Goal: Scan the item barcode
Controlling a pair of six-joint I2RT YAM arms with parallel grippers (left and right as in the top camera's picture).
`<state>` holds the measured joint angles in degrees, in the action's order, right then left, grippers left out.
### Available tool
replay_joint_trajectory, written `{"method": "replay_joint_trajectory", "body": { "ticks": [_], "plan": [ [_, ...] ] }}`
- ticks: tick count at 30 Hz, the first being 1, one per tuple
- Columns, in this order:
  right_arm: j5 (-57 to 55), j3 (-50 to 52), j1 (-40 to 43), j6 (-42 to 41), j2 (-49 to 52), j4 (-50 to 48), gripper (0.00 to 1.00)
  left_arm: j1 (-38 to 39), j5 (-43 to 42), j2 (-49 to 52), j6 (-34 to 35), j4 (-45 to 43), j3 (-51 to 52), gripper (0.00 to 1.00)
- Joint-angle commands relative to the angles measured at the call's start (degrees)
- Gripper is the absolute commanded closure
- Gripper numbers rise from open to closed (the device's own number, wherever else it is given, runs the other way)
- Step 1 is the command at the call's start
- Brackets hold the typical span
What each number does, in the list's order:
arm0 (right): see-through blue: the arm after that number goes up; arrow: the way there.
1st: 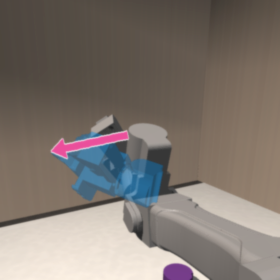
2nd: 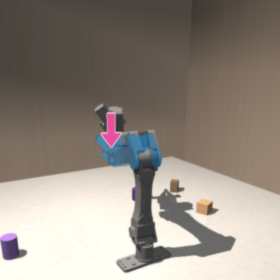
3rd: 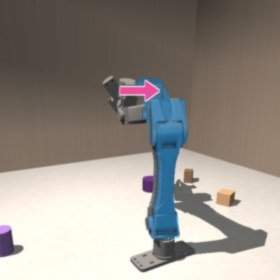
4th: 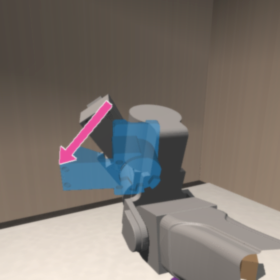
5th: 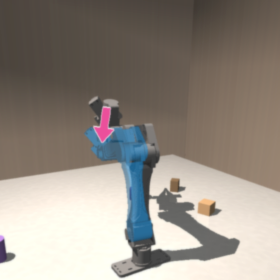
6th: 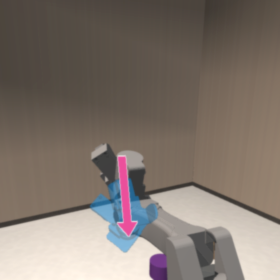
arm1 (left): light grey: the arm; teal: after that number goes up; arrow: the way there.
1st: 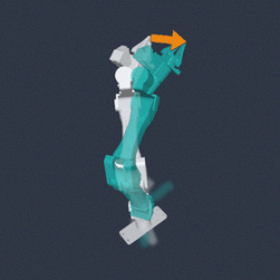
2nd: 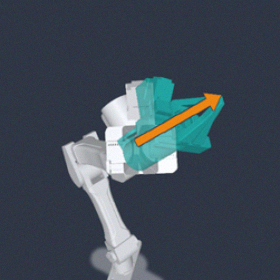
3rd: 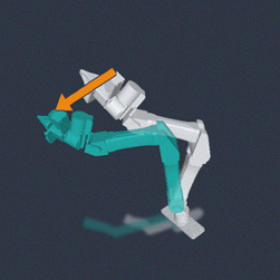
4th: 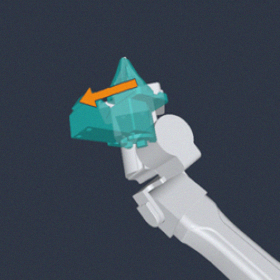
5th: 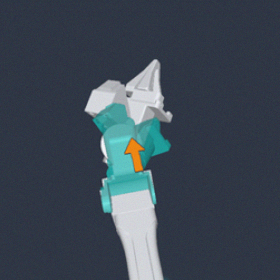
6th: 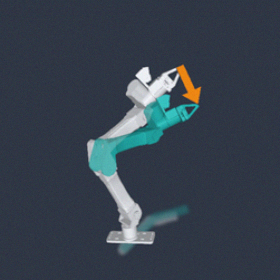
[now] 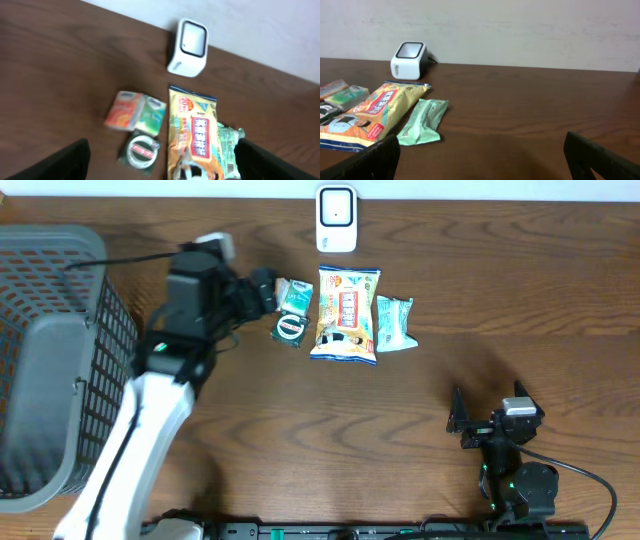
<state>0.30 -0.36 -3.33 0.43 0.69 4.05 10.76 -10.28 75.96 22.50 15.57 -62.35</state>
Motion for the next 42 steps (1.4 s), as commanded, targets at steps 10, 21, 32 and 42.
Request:
{"method": "replay_joint_trajectory", "body": {
  "ticks": [10,21,32,42],
  "plan": [
    [0.07,0.07,0.24,-0.81,-0.31,0.26,0.01,-5.44,2.43,-8.20,-0.22,28.24,-0.55,0.02],
    [0.07,0.07,0.26,-0.81,-0.31,0.26,0.01,-5.44,2.40,-7.10,-0.20,32.63,-0.52,0.02],
    [-1.70,0.04,0.26,3.82,-0.31,0.15,0.01,-5.44,2.43,-7.10,-0.20,32.61,-0.52,0.02],
    [-1.81,0.04,0.26,6.14,-0.31,0.15,0.01,-5.44,2.40,-7.10,-0.20,32.61,-0.52,0.02]
  ]
}}
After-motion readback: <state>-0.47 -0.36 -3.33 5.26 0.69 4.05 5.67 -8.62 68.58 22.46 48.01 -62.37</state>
